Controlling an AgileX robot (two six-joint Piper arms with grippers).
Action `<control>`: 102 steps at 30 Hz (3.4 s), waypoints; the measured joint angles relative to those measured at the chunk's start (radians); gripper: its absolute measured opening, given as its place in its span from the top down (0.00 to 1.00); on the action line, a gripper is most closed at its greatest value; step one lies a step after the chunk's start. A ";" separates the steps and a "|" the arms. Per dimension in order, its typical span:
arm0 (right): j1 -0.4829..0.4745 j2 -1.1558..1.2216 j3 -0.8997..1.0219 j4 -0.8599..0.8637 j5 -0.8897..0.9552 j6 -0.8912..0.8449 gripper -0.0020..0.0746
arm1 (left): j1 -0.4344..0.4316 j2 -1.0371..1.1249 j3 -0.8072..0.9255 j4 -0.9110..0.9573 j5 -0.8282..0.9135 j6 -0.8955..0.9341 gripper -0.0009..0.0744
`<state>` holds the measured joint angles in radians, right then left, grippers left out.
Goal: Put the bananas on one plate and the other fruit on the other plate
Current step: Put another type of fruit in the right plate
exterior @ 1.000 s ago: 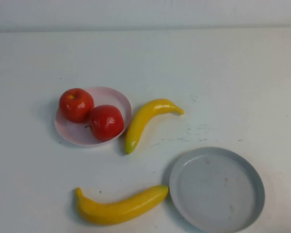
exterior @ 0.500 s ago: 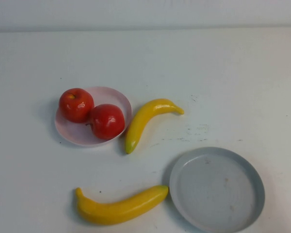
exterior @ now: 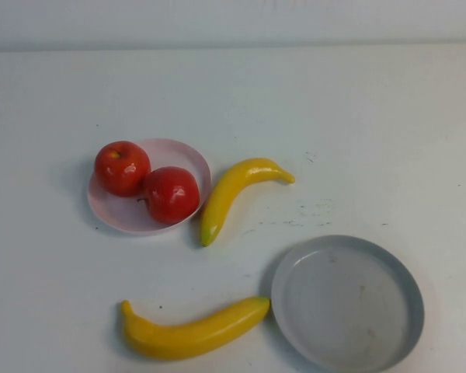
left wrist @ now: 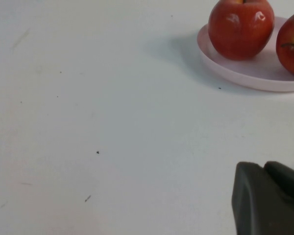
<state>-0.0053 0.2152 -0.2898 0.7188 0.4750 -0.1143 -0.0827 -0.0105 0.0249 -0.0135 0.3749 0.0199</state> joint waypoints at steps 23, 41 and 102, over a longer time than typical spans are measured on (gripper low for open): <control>0.246 0.840 -0.574 -0.094 0.357 -0.372 1.00 | 0.000 0.000 0.000 0.000 0.000 0.000 0.99; 0.796 1.317 -0.874 -0.363 0.350 -0.601 0.77 | 0.000 0.000 0.000 0.000 0.000 0.000 0.99; 0.751 1.371 -0.859 -0.640 0.213 0.153 0.58 | 0.000 0.000 0.000 0.000 0.000 0.000 0.99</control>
<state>0.7455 1.5861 -1.1487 0.0786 0.6883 0.0388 -0.0827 -0.0105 0.0249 -0.0135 0.3749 0.0199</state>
